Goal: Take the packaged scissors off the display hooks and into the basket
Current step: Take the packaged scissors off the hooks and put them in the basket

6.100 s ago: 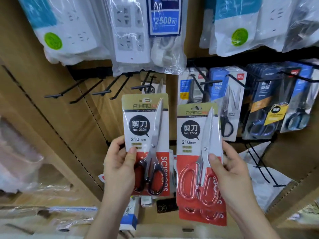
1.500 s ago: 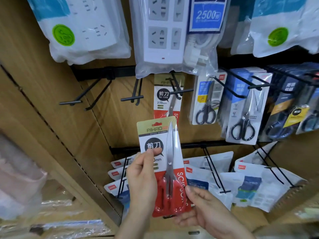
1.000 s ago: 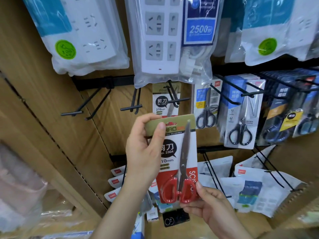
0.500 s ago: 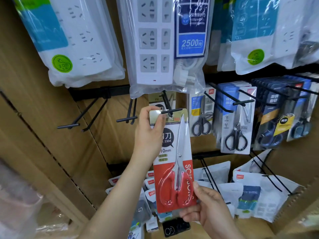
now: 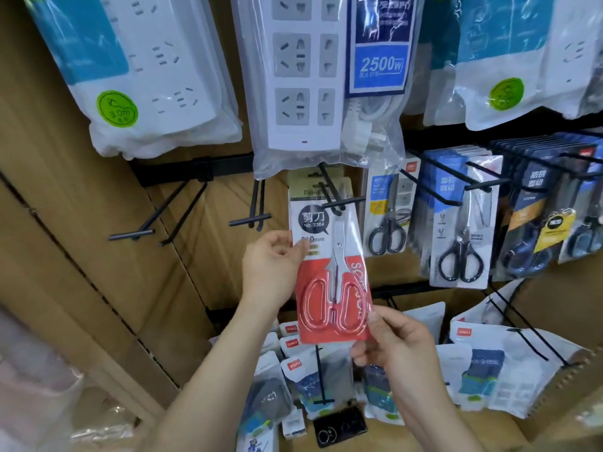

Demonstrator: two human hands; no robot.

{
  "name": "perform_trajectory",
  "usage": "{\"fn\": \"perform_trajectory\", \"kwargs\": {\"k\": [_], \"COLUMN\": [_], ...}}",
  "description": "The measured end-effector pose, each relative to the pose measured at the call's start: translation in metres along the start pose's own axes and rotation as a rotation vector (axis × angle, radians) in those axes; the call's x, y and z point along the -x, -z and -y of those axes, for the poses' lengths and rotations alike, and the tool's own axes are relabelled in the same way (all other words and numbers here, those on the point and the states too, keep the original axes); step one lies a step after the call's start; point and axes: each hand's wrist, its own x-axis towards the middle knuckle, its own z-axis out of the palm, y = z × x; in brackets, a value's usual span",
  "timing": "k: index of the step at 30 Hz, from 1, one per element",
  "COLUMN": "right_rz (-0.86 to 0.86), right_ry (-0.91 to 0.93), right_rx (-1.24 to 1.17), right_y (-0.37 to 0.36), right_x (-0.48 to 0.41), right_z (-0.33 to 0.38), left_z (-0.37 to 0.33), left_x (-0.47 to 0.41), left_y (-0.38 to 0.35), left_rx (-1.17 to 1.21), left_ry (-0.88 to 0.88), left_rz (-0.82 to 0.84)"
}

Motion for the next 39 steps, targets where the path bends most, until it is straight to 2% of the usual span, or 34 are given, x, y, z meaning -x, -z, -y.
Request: {"fn": "perform_trajectory", "kwargs": {"k": [3,6,8,12,18,23,26,28,34,39], "right_rz": [-0.041,-0.098,-0.100,0.050,0.144,0.305,0.458,0.587,1.043,1.338], "right_ry": [0.076,0.101,0.082,-0.065,-0.121,-0.077,-0.056,-0.048,-0.056,-0.061], "right_rx": [0.040,0.060,0.130,0.263,0.489,0.549,0.586,0.603,0.659,0.772], "right_y": [-0.011,-0.015,-0.012,0.001,0.037,0.063,0.066,0.058,0.007,-0.027], "right_x": [-0.014,-0.033,-0.047,-0.065,-0.070,-0.073,-0.072,-0.066,-0.013,0.062], "right_z": [0.007,0.004,-0.004,-0.024,-0.032,-0.025,-0.021,-0.022,-0.066,-0.145], "left_z": [-0.003,0.001,0.006,0.023,0.051,0.073,0.090,0.098,0.127,0.159], "left_x": [-0.018,-0.024,-0.027,-0.036,-0.031,0.048,0.111,0.157,0.301,0.423], "left_y": [-0.001,-0.003,-0.004,-0.009,-0.019,-0.019,-0.013,-0.002,0.052,0.089], "left_rx": [-0.065,0.004,-0.042,-0.160,-0.414,-0.155,-0.012,-0.001,-0.255,-0.236], "left_ry": [0.013,0.095,0.104,0.090,0.074,0.118,0.212,0.288,0.475,0.672], "left_rz": [-0.012,0.073,0.109,0.032,-0.037,-0.214,-0.341,-0.442,-0.770,-1.068]}}
